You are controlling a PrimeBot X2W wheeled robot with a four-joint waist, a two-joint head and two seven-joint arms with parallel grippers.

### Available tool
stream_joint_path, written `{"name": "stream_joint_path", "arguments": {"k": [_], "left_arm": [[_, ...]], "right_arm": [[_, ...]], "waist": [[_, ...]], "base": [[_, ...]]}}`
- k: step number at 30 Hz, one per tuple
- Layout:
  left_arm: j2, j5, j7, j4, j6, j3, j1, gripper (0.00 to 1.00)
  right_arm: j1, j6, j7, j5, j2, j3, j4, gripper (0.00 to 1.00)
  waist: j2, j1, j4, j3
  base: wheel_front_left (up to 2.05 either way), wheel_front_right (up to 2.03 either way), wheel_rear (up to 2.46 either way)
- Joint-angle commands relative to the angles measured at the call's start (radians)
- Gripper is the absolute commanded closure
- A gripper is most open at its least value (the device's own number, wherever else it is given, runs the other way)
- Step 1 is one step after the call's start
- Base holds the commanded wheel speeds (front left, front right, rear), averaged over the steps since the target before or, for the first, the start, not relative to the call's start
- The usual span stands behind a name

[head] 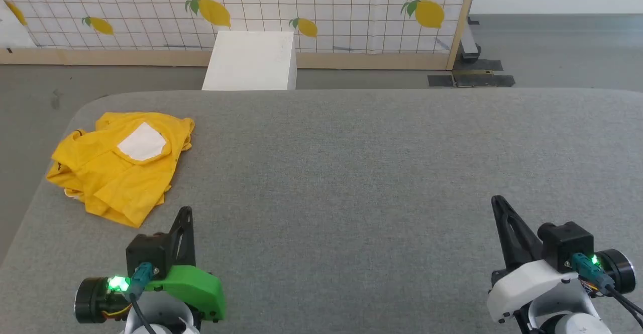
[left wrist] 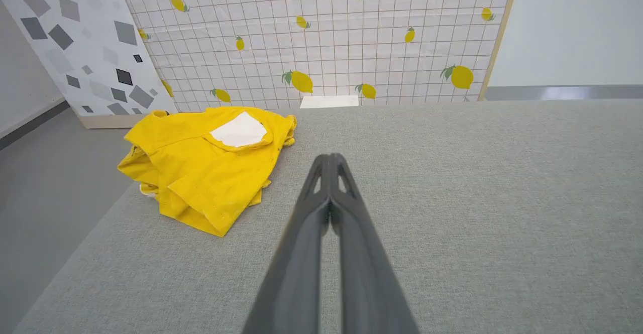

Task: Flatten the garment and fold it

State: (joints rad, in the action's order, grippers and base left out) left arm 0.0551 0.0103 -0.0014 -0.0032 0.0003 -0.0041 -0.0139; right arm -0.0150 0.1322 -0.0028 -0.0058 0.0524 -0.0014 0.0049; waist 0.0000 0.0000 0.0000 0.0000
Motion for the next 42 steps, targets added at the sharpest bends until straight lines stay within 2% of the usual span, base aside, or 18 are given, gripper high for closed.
{"name": "stream_joint_path", "arguments": {"k": [1,24,25,26,27,42], "left_arm": [[-0.005,-0.010,0.001,0.003,0.000,0.004,0.014,1.00],[-0.005,-0.010,0.001,0.003,0.000,0.004,0.014,1.00],[0.000,0.000,0.000,0.000,0.000,0.000,0.000,0.00],[0.000,0.001,0.000,0.000,0.000,-0.001,0.000,1.00],[0.000,0.001,-0.001,0.000,0.000,-0.001,-0.001,0.00],[0.000,0.016,-0.027,-0.007,-0.013,-0.007,-0.012,0.00]], "right_arm": [[0.015,-0.002,0.003,0.006,-0.002,0.001,-0.005,1.00],[0.015,-0.002,0.003,0.006,-0.002,0.001,-0.005,1.00],[0.000,0.000,0.000,0.000,0.000,0.000,0.000,0.00],[0.000,0.000,0.000,0.000,0.000,0.000,0.000,1.00],[-0.001,0.000,-0.001,0.000,0.000,0.000,0.001,0.00],[-0.008,0.000,-0.027,0.010,0.000,-0.021,0.008,0.00]], "waist": [[0.0000,0.0000,0.000,0.000],[0.0000,0.0000,0.000,0.000],[0.0000,0.0000,0.000,0.000],[0.0000,0.0000,0.000,0.000],[0.0000,0.0000,0.000,0.000],[0.0000,0.0000,0.003,-0.001]], "base": [[0.00,0.00,0.00],[0.00,0.00,0.00],[0.00,0.00,0.00],[0.00,0.00,0.00],[0.00,0.00,0.00],[0.00,0.00,0.00]]}}
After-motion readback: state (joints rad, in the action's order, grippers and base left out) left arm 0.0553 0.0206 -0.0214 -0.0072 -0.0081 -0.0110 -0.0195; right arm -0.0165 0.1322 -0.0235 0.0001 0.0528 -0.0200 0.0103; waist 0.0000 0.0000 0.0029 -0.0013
